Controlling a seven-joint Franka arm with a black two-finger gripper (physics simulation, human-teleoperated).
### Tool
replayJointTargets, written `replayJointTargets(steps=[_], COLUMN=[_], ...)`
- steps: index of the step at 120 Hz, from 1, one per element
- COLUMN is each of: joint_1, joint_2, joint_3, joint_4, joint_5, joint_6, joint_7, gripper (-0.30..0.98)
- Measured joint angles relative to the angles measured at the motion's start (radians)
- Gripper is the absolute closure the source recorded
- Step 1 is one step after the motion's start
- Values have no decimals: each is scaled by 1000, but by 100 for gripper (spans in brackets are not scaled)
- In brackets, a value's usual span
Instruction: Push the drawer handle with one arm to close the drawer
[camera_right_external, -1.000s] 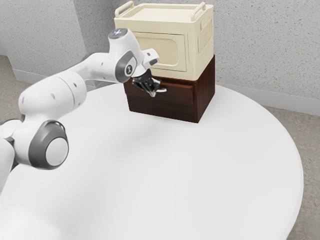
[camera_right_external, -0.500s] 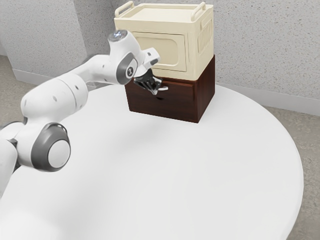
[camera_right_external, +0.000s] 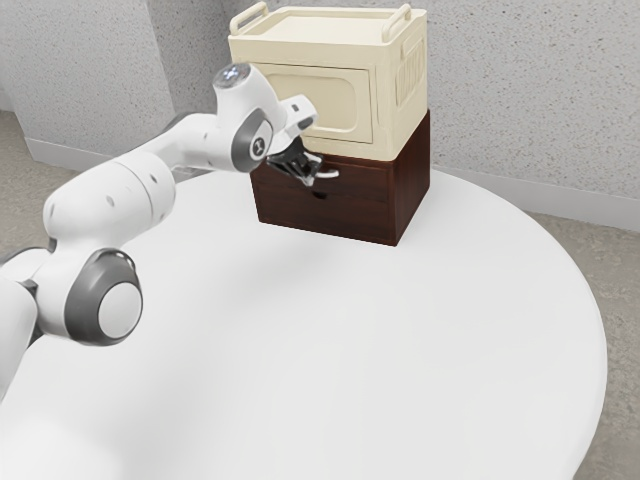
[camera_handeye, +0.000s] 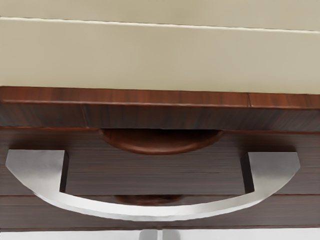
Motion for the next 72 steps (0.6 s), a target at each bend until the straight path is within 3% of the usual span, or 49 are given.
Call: replayJointTargets(steps=[14, 22, 36, 52, 63, 72], joint_1=[-2, -3, -15, -58, -101, -127], joint_2=[-1, -73, -388, -774, -1022, -1131], joint_3=[-6, -8, -4, -1, 0, -2], joint_4=[-7, -109, -504, -923, -1013, -1006], joint_5=[4, 2, 0, 12, 28, 36], joint_6=[9, -20, -94, -187, -302, -404], joint_7=[3, 3, 0, -5, -7, -9], gripper=[78, 78, 78, 47, 31, 23])
